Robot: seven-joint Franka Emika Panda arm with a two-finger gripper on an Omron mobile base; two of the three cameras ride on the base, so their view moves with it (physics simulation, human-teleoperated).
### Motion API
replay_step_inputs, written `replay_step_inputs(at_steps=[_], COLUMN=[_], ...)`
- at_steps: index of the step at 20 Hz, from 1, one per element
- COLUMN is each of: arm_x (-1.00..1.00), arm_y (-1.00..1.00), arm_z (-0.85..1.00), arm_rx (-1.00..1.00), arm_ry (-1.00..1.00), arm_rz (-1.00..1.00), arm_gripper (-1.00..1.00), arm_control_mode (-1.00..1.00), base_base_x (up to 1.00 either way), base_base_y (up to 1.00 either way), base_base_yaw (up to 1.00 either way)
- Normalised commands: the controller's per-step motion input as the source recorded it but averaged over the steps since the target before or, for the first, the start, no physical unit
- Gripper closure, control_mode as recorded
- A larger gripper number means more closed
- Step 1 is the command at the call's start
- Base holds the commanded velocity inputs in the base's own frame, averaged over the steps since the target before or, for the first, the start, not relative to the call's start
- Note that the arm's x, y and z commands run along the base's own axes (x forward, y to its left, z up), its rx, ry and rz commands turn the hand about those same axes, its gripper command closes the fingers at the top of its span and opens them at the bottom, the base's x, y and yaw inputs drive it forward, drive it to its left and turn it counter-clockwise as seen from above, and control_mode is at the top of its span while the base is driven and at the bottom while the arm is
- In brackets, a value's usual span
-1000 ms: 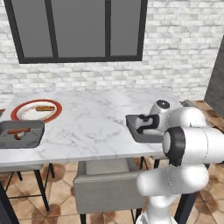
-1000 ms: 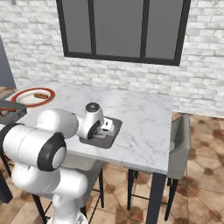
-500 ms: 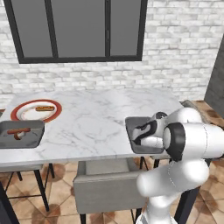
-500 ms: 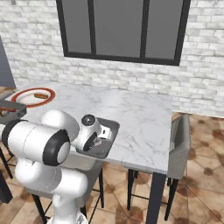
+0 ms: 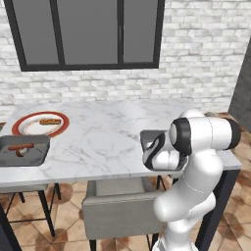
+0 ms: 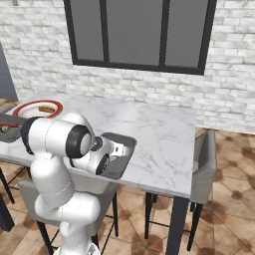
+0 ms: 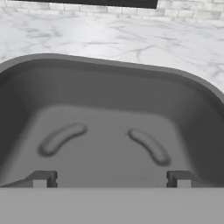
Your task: Place one cooked food and one vegetable from the large plate to each tupperware container.
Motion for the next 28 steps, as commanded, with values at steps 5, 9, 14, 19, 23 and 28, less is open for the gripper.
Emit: replay_step_inputs(at_steps=[5, 9, 14, 19, 23, 28], arm_x=[-0.02, -0.13, -0.27, -0.46, -0.61, -0.52], arm_y=[0.0, 0.0, 0.0, 0.0, 0.0, 0.0], arm_z=[0.5, 0.89, 0.79, 0.64, 0.65, 0.65], arm_rx=[0.0, 0.0, 0.0, 0.09, 0.11, 0.04], arm_ry=[0.0, 0.0, 0.11, 0.36, 0.3, 0.17], arm_rz=[0.0, 0.0, 0.0, 0.0, 0.0, 0.0], arm_gripper=[-1.0, -1.0, -1.0, -1.0, -1.0, -1.0], arm_control_mode=[-1.0, -1.0, -1.0, -1.0, -1.0, -1.0], base_base_x=[0.0, 0.0, 0.0, 0.0, 0.0, 0.0], base_base_y=[0.0, 0.0, 0.0, 0.0, 0.0, 0.0], base_base_yaw=[0.0, 0.0, 0.0, 0.0, 0.0, 0.0])
